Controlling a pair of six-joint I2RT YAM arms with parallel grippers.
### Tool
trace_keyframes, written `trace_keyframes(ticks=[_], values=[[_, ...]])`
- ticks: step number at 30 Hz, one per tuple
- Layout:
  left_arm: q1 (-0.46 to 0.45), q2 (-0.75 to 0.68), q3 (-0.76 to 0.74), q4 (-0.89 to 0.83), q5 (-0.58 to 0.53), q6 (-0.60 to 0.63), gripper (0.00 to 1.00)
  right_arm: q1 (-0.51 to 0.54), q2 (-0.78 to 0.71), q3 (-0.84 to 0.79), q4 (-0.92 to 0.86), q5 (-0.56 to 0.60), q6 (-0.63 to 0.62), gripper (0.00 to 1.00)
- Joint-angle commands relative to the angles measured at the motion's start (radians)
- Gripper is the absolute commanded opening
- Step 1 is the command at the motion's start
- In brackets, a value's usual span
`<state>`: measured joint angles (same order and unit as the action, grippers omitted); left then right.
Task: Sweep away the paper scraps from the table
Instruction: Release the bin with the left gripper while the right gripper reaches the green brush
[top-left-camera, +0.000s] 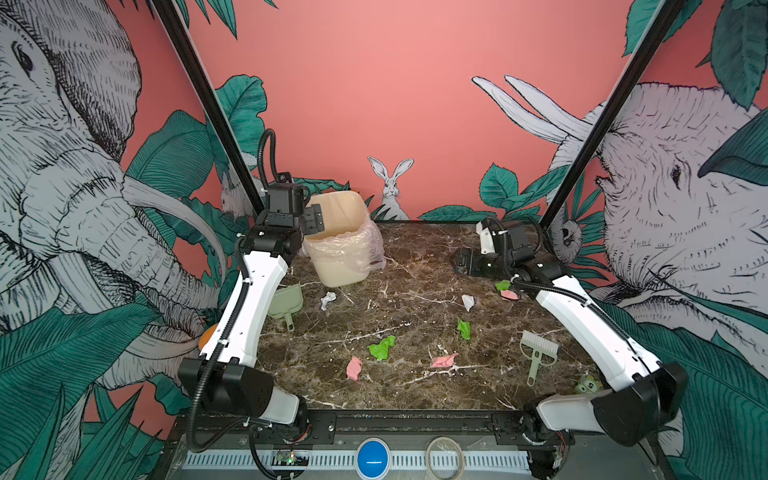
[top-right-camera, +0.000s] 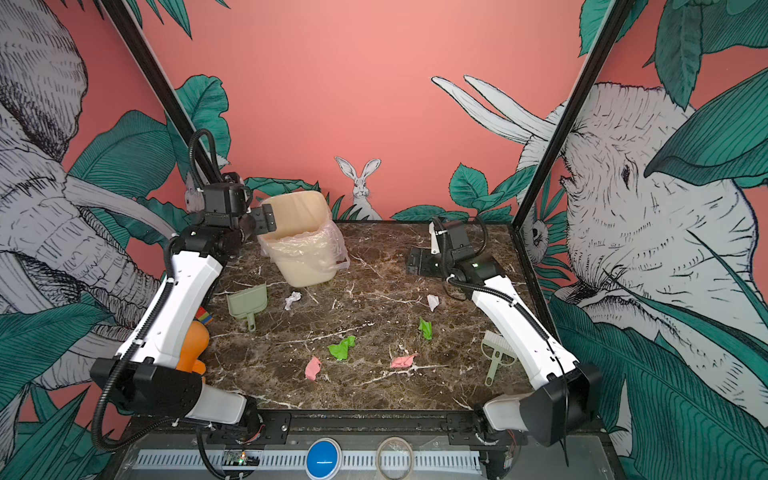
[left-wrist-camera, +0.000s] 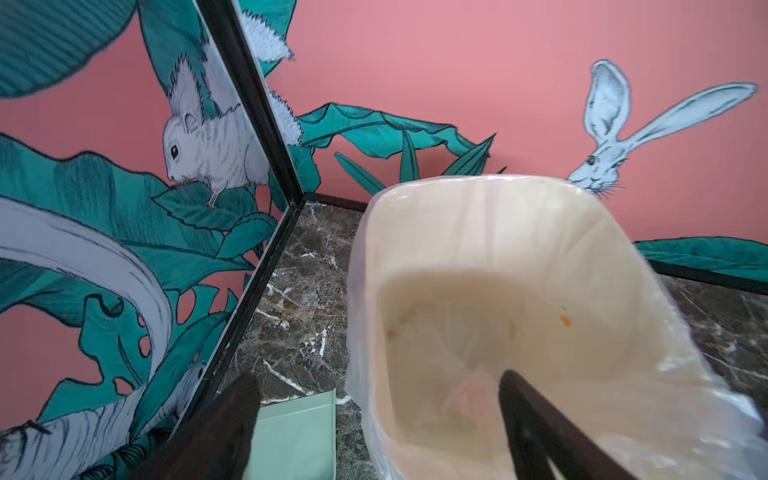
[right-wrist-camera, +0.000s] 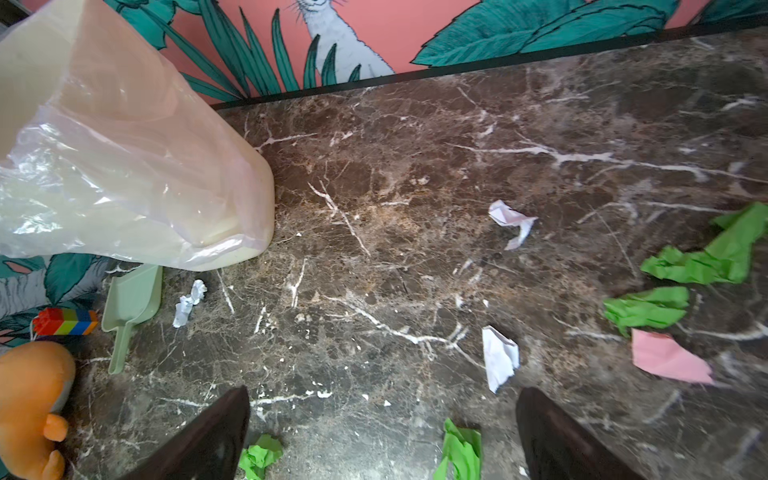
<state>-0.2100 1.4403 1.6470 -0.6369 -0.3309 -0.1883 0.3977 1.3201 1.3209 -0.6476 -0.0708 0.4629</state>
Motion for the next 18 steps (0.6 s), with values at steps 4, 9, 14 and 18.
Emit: trace_keyframes(ticks=[4,9,14,18], values=[[-0.145,-0.064,-0.010,-0.046,-0.004,0.093,1.00,-0.086,-0.143,-0.146,-0.157,0.107,0.037,0.99],[-0.268,-0.081,-0.042,-0.063,0.061,0.069,1.00,-0.170,-0.263,-0.297,-0.305,0.178,0.176,0.99],[-0.426,-0.055,-0.090,-0.036,0.172,-0.001,1.00,-0.260,-0.371,-0.449,-0.366,0.126,0.292,0.99],[-0.523,-0.018,-0.130,0.002,0.266,-0.027,1.00,-0.323,-0.441,-0.537,-0.380,0.099,0.321,0.99]])
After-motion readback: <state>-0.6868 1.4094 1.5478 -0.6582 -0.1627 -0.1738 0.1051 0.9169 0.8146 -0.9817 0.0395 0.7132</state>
